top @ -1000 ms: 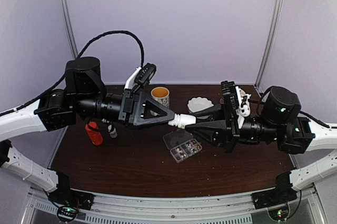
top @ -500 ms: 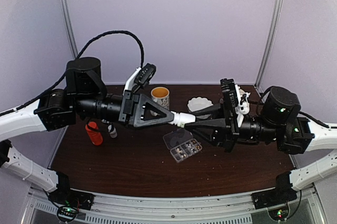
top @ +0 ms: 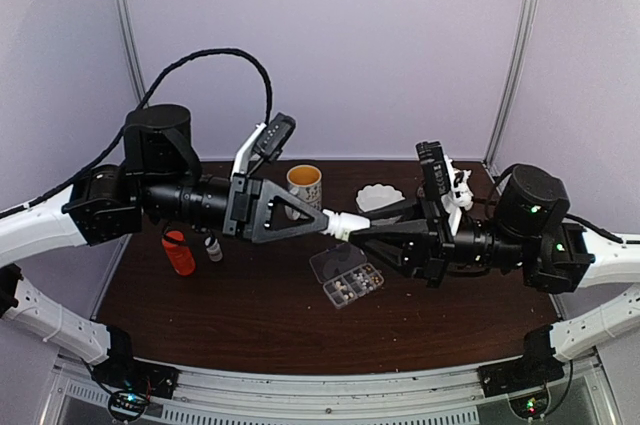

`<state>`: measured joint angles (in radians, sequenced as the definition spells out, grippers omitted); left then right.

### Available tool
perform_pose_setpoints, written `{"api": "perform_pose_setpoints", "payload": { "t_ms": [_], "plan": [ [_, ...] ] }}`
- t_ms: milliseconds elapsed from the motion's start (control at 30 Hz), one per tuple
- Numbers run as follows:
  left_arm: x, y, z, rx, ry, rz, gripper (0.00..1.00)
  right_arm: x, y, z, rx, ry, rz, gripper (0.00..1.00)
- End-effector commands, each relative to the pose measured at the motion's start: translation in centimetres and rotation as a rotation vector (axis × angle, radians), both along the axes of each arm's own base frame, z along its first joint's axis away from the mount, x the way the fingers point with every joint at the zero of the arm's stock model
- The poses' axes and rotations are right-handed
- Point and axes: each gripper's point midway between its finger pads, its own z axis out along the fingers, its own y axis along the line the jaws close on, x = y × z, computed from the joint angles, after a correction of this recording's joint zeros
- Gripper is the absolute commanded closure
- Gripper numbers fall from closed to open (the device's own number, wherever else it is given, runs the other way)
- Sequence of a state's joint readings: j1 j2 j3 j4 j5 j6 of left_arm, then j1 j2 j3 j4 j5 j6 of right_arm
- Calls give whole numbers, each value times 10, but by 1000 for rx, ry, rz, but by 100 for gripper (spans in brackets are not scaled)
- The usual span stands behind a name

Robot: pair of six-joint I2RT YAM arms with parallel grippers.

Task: Sort the pills into containers
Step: Screw the lid of the pill bottle onto the pill bottle.

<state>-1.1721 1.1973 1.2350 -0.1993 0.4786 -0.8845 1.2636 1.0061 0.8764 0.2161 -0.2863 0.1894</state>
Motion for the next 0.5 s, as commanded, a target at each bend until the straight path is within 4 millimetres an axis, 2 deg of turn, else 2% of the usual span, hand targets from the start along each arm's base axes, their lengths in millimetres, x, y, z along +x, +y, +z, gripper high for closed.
{"api": "perform_pose_setpoints", "payload": {
  "t_ms": [0, 100, 267, 367, 467],
  "plan": [
    [-8, -11, 9, -20, -109, -82, 89, -1, 2, 20, 94, 114, 22, 100],
    [-4, -14, 4, -4, -145, -73, 89, 2, 1, 25, 136, 193, 12, 100],
    [7, -9, 0, 11, -244, -8, 89, 6, 0, 31, 195, 266, -23, 100],
    [9, -10, -1, 37, -207, 5, 88, 7, 1, 26, 168, 219, -78, 100],
    [6, -16, -3, 71, -136, -22, 88, 10, 8, 11, 56, 83, -162, 100]
  ]
}}
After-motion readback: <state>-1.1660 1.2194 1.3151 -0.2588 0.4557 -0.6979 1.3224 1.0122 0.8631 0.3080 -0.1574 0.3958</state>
